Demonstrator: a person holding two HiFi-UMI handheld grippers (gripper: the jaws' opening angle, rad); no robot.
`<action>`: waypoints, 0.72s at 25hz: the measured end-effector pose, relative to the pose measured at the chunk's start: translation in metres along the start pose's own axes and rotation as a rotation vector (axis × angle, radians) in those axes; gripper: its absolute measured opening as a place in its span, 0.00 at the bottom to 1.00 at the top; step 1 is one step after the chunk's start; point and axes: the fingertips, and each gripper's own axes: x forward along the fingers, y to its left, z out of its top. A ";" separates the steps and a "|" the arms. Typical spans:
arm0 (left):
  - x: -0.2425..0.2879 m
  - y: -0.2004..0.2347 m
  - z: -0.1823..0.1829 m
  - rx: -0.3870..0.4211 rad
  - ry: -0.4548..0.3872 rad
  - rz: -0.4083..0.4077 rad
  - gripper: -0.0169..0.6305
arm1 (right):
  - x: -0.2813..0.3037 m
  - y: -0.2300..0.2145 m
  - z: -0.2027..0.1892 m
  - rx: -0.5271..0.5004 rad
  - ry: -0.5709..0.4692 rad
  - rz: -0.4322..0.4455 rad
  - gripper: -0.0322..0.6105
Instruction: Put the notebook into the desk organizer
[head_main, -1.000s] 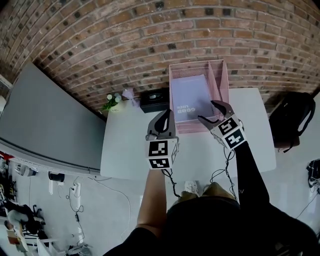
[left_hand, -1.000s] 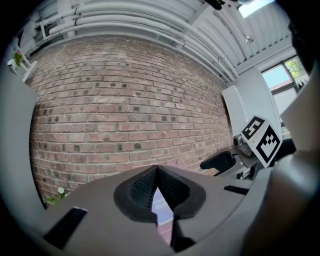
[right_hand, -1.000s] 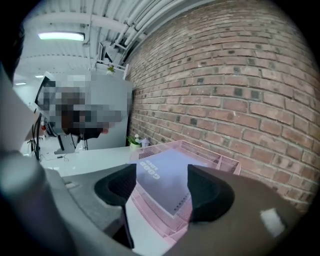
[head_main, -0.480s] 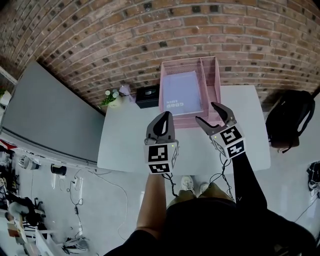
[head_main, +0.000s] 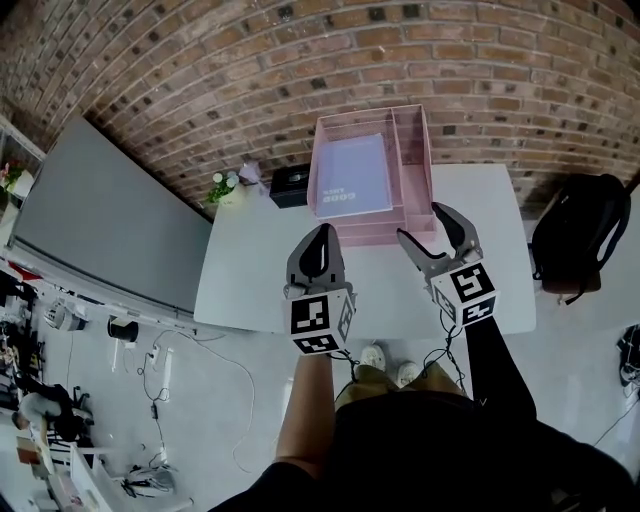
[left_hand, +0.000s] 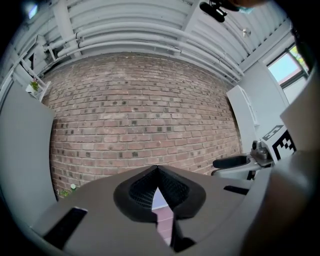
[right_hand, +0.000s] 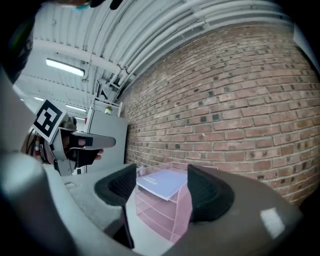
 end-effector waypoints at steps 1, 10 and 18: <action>-0.003 -0.002 0.001 0.007 -0.006 0.001 0.04 | -0.004 -0.001 0.002 -0.004 -0.016 -0.008 0.53; -0.013 -0.015 0.007 0.064 -0.027 0.001 0.04 | -0.015 0.001 0.016 -0.058 -0.073 -0.020 0.53; -0.017 -0.015 0.008 0.058 -0.031 0.005 0.04 | -0.011 0.012 0.018 -0.038 -0.079 0.023 0.47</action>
